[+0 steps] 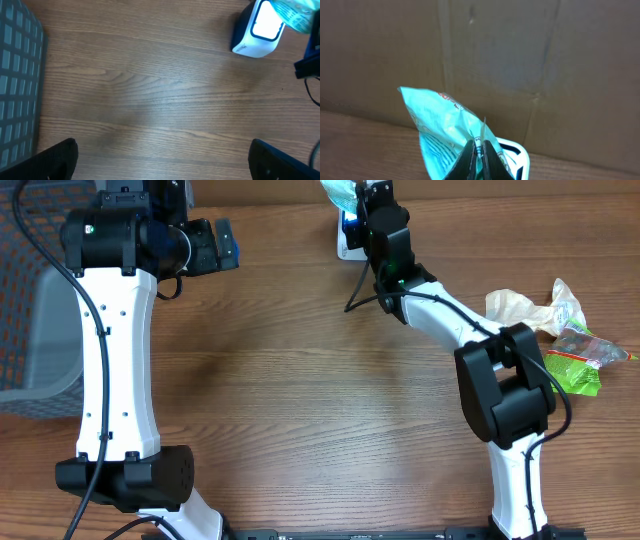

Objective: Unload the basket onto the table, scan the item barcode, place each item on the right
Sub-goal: 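Hold the mint-green pack in front of the scanner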

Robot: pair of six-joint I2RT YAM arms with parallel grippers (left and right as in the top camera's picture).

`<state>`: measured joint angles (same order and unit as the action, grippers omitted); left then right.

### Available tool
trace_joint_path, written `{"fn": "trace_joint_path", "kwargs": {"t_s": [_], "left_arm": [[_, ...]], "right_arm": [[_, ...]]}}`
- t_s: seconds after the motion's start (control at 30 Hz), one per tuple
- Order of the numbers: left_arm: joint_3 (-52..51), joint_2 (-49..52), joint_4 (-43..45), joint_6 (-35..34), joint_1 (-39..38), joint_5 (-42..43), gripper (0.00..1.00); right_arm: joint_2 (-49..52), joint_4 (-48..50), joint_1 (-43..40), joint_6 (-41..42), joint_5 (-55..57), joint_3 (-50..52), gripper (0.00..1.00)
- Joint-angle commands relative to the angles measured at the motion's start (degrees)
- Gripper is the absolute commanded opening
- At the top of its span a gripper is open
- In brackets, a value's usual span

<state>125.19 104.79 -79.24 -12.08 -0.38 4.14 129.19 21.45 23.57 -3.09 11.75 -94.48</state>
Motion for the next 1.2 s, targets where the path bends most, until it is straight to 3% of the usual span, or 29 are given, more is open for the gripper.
{"fn": "trace_joint_path", "kwargs": {"t_s": [0.0, 0.57, 1.17], "left_arm": [[0.2, -1.0, 0.2, -0.8, 0.0, 0.3, 1.0], [0.2, -1.0, 0.2, -0.8, 0.0, 0.3, 1.0], [0.2, -1.0, 0.2, -0.8, 0.0, 0.3, 1.0]], "right_arm": [[0.5, 2.7, -1.1, -8.8, -4.8, -0.9, 0.04], [1.7, 16.4, -2.7, -8.9, -12.6, -0.9, 0.04], [1.7, 17.2, -2.8, -7.6, -20.5, -0.9, 0.04]]}}
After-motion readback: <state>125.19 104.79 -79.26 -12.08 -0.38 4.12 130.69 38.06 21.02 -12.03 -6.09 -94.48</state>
